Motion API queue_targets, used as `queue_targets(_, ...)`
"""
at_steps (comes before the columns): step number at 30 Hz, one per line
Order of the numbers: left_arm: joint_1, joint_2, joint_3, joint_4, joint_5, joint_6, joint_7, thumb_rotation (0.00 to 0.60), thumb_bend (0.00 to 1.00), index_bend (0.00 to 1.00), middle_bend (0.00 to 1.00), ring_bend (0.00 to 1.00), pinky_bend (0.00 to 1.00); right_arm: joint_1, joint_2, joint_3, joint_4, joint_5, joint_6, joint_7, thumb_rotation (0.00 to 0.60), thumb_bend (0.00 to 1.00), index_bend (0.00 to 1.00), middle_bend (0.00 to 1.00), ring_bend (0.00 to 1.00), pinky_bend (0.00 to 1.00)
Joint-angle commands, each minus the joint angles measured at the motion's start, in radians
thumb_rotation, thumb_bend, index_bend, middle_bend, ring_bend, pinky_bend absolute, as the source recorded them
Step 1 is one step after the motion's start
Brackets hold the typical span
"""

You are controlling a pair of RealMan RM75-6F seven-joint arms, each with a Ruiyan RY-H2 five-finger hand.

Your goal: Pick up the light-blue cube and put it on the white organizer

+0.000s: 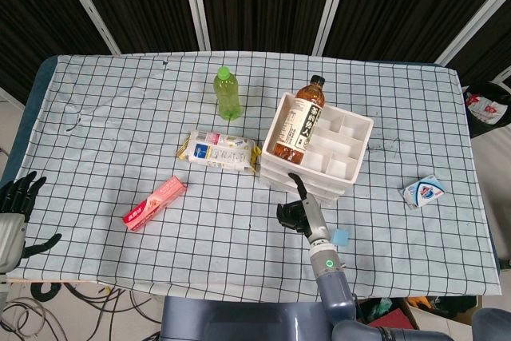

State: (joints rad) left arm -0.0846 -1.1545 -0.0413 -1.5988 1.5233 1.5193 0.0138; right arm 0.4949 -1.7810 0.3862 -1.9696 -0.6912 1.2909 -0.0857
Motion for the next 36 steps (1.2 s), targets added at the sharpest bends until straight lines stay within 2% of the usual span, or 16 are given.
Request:
queue_targets(1,0.000,0.000,0.001,0.000,0.000,0.000,0.001,0.600,0.03,0.00,0.00,0.00,0.00,0.000,0.001,0.001,-0.002,0.002,0.000,-0.001,0.600,0.51,0.00,0.88,0.92,0.89)
queue_targets(36,0.002,0.001,0.001,-0.003,-0.002,-0.001,0.007,0.600,0.03,0.00,0.00,0.00,0.00,0.003,0.004,0.025,-0.006,0.036,-0.012,0.001,0.600,0.51,0.00,0.88,0.92,0.89)
